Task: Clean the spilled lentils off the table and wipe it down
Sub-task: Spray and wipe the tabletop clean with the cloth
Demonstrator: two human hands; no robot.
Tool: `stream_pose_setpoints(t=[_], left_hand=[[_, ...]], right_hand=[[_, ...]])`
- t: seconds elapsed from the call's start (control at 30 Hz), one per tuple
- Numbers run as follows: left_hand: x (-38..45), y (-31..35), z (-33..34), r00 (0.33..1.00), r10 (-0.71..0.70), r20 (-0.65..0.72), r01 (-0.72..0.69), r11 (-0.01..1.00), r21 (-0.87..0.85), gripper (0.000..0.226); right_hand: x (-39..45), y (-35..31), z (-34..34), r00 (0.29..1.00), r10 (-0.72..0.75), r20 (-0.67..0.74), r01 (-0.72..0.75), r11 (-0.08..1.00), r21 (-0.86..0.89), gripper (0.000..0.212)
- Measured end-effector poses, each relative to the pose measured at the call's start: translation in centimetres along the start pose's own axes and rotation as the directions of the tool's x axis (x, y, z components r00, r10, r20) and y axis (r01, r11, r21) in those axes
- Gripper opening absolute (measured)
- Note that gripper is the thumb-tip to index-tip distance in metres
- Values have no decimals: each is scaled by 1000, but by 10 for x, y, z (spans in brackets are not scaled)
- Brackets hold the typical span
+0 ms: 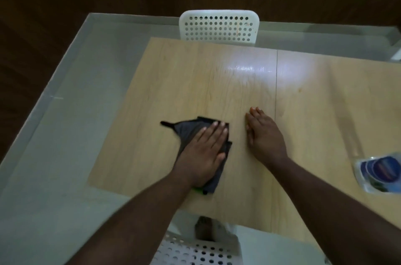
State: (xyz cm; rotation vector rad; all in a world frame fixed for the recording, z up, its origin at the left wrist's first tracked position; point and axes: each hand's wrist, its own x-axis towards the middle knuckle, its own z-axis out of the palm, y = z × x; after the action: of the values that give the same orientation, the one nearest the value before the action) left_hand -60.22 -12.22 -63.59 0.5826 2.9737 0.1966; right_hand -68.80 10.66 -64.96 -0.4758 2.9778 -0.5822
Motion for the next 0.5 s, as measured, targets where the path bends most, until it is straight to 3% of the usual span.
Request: stream_pose_setpoints(t=[0.13,0.3,0.5], left_hand=[[-61,-37,3,996,-84,-10,84,996,4,65],[-16,-38,-1,946,-323,-30,323,946,-18,72],[-58,50,20,996,-89,-15,89,996,-5,68]], right_hand=[[-19,3,-4,999,-36,-8,36,999,-13,58],[-16,4,1,998,-48,-34,47,998,-29,51],[-23,5,0,998,-50,-32,50,999,-8,53]])
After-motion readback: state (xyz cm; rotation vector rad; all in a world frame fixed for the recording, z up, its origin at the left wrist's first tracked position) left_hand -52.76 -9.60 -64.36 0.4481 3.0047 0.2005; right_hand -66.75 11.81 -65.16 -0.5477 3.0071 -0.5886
